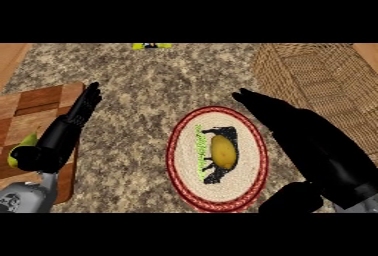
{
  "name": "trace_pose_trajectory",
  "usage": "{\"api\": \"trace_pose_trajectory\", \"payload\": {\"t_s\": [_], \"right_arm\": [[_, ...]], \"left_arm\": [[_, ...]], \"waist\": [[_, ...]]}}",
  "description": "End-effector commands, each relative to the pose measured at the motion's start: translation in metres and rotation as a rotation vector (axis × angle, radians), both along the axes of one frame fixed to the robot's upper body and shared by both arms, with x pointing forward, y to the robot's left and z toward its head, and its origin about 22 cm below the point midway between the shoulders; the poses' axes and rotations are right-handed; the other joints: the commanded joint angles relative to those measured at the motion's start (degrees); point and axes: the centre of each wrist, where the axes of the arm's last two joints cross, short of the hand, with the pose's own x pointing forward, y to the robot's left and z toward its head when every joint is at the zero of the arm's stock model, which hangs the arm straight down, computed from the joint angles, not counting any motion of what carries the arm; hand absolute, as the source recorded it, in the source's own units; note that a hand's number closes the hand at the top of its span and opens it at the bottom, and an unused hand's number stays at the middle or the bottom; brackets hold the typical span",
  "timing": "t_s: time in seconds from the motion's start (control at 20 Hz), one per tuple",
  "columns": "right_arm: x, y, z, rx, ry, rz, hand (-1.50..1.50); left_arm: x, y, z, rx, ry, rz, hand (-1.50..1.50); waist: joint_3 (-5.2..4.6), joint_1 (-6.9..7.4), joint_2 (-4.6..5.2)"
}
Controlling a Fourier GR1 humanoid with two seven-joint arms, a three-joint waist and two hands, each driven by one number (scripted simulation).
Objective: Pick the lemon from the placemat and place it in the basket
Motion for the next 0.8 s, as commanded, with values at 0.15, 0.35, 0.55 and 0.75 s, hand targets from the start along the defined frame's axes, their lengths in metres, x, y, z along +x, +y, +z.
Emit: {"api": "trace_pose_trajectory", "payload": {"t_s": [0.15, 0.35, 0.55, 0.75], "right_arm": [[-0.019, -0.025, 0.020, -0.089, 0.026, -0.074, -1.50], [-0.013, -0.021, -0.011, -0.033, 0.047, -0.119, -1.50], [-0.016, -0.026, -0.029, 0.002, 0.047, -0.107, -1.50], [0.004, -0.008, -0.066, 0.028, 0.016, -0.122, -1.50]], "left_arm": [[0.020, 0.000, 0.012, -0.014, 0.009, -0.012, 0.00], [-0.008, 0.000, 0.006, -0.014, -0.008, -0.015, 0.00], [0.003, -0.012, 0.001, -0.011, 0.010, -0.006, 0.00], [-0.001, 0.001, -0.004, -0.021, 0.013, -0.025, 0.00]], "waist": [[0.06, 0.28, 0.30], [0.10, 1.11, 0.32], [0.11, 0.91, 0.37], [0.11, 1.21, 0.46]]}}
